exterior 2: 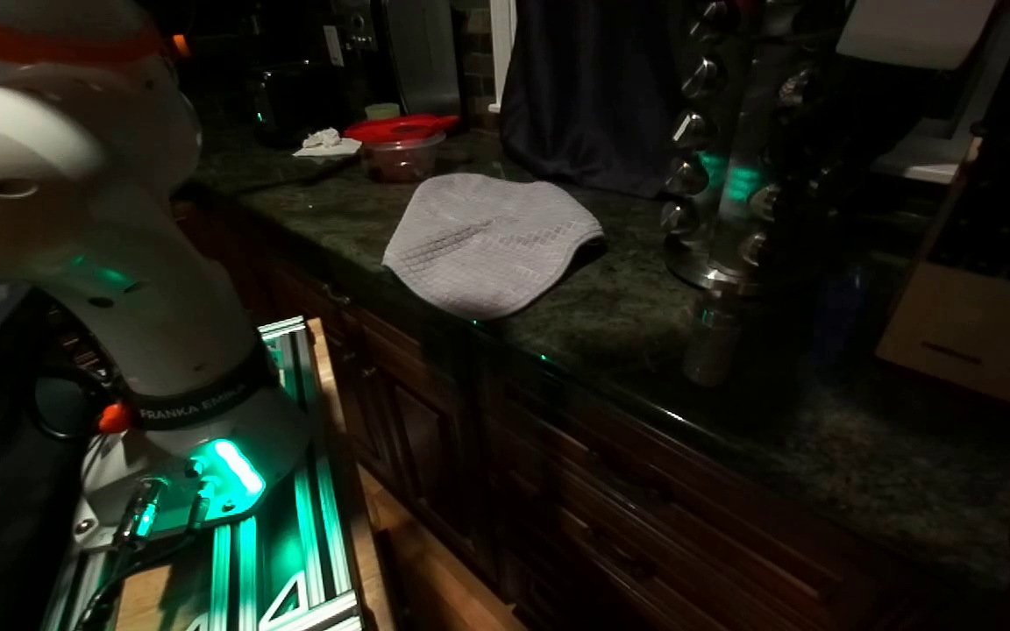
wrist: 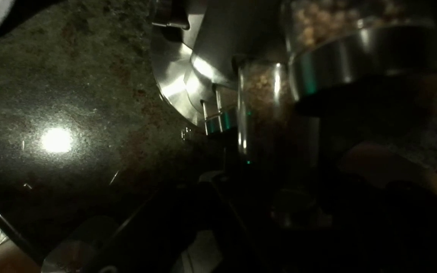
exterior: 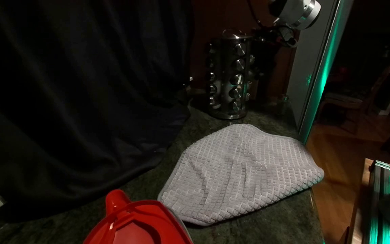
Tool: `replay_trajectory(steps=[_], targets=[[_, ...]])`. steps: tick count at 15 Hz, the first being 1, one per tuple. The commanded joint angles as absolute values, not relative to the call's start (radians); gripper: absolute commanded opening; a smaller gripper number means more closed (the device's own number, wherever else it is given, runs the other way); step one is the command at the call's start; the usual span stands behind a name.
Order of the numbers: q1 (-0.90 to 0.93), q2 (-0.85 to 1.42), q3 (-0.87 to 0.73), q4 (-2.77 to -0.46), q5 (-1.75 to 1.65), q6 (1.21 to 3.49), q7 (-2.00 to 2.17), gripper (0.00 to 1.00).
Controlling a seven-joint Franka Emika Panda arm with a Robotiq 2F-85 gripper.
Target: Take a jar out of the stand
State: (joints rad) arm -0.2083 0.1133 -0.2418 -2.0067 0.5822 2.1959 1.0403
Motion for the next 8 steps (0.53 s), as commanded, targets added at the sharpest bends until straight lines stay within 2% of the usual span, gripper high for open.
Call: replay_trajectory(steps=[1,8], targets=[[-0.208,0.047,-0.242,-2.078,0.529,2.269,1.085,0.23],[-0.213,-0.026,-0.242,-2.164,0.436,2.333,1.133,0.23]])
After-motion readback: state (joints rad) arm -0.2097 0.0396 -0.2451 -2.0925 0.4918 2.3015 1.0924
